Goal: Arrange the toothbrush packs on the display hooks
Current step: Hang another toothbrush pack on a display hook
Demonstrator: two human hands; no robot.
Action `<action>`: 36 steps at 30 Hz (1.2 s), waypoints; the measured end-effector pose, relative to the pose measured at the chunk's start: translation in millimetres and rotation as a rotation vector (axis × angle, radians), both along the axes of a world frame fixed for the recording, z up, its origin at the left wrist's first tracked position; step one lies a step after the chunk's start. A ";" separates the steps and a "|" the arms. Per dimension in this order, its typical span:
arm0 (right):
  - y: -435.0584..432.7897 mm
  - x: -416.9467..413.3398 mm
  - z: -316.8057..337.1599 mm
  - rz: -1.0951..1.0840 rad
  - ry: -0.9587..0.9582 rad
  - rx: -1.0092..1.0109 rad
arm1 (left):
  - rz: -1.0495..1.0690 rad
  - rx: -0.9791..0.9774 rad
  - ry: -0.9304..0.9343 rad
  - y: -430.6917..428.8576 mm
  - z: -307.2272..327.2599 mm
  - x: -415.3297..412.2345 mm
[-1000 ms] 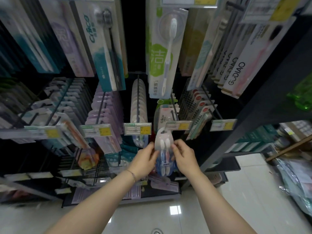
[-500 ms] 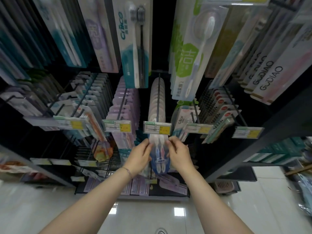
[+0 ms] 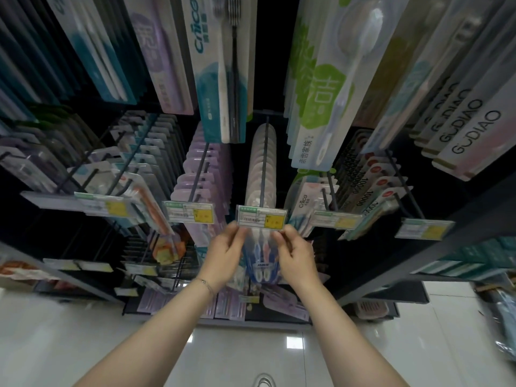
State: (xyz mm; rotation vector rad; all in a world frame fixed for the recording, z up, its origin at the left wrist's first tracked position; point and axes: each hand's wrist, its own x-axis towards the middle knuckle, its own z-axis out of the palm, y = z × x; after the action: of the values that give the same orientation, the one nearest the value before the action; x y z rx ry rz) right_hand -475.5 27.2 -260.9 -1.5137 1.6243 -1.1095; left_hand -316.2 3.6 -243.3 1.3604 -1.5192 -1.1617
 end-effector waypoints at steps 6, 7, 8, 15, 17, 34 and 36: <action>-2.0 -3.4 1.8 0.010 -0.030 -0.019 | 0.039 -0.013 0.218 -13.4 26.4 -9.8; -3.0 -4.5 2.9 0.007 -0.025 -0.029 | 0.049 0.013 0.245 -14.1 28.0 -11.6; -4.2 -5.8 3.8 0.001 -0.021 -0.034 | 0.063 0.037 0.267 -15.1 28.1 -12.4; -14.3 -8.3 1.0 0.040 -0.091 0.043 | 0.147 0.122 0.344 -24.9 16.0 -12.5; -18.9 -8.2 -4.8 0.029 -0.111 0.072 | 0.184 0.122 0.376 -25.6 12.8 -13.5; -24.3 -1.4 -2.2 -0.024 -0.197 0.124 | 0.233 0.058 0.299 -21.8 11.7 -21.7; -19.7 -2.5 -2.7 -0.007 -0.204 0.150 | 0.253 0.065 0.316 -20.0 8.9 -21.1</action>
State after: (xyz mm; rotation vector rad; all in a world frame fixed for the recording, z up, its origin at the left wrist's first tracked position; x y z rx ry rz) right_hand -478.0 7.5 -263.5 -1.2570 1.5369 -1.0823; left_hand -337.3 -16.4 -234.4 1.2973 -1.0620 -1.2061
